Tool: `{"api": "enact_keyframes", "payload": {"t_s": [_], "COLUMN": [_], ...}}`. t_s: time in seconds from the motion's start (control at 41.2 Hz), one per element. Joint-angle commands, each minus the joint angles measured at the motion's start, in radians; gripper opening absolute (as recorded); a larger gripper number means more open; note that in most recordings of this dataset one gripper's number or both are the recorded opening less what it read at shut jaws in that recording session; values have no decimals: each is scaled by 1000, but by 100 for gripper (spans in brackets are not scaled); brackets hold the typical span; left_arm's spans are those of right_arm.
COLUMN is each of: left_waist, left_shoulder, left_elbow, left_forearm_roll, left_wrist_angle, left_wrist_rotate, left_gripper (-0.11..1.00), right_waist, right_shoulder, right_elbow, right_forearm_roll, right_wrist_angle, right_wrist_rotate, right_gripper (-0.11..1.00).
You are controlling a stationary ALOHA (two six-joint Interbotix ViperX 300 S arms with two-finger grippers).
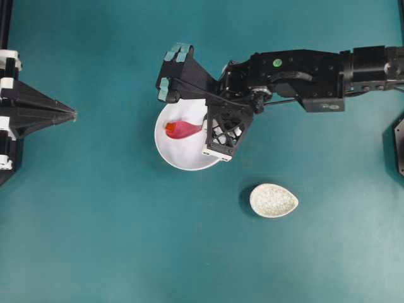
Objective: Grip the spoon and scoop the red block from the bowl with right arm.
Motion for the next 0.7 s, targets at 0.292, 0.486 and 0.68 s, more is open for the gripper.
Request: {"api": "enact_keyframes", "payload": {"t_s": [0.292,0.486,0.68], "left_waist": [2,2,2], "left_shoulder": [11,11,9], "left_elbow": [-12,-11,-11], "left_forearm_roll": [3,3,3], "left_wrist_angle": [-5,-5,-5], "left_wrist_rotate": [-8,-18,-18], "left_gripper": [0,0,0], "right_waist": [25,34,40], "right_shoulder": [-123,-178,-259], "right_elbow": [97,189,310], "right_forearm_roll": [0,0,-2], "right_wrist_angle": [-63,-170,-311], "right_wrist_rotate": [15,48,55], "right_gripper": [22,22,22]}}
